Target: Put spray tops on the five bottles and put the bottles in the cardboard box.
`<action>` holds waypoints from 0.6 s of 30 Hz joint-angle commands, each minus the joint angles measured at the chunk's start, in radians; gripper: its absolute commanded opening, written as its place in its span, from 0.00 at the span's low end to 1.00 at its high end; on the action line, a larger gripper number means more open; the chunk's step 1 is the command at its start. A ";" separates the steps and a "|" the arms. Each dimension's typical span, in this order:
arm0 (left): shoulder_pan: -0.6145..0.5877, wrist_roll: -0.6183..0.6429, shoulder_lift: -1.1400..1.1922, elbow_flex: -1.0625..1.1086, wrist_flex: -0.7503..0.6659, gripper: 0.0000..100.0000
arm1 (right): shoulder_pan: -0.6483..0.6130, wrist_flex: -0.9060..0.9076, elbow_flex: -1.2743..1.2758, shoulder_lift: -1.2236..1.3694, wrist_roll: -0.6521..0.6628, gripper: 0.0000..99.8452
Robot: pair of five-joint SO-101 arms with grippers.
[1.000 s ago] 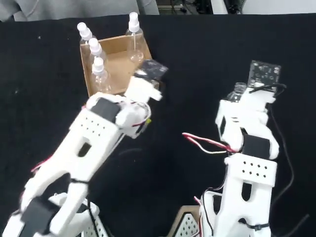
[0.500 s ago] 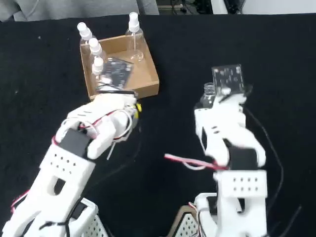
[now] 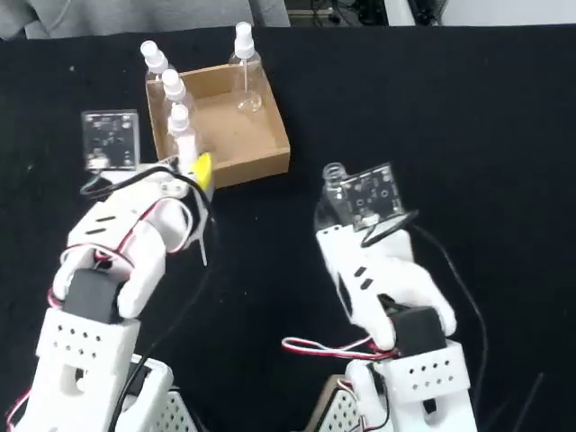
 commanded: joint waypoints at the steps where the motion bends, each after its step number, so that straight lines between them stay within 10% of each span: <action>1: -0.016 0.017 -0.046 -0.016 -0.021 0.03 | -0.066 -0.049 0.008 -0.030 0.005 0.16; 18: -0.015 0.077 -0.207 0.010 -0.026 0.03 | -0.292 -0.066 0.058 -0.030 0.005 0.16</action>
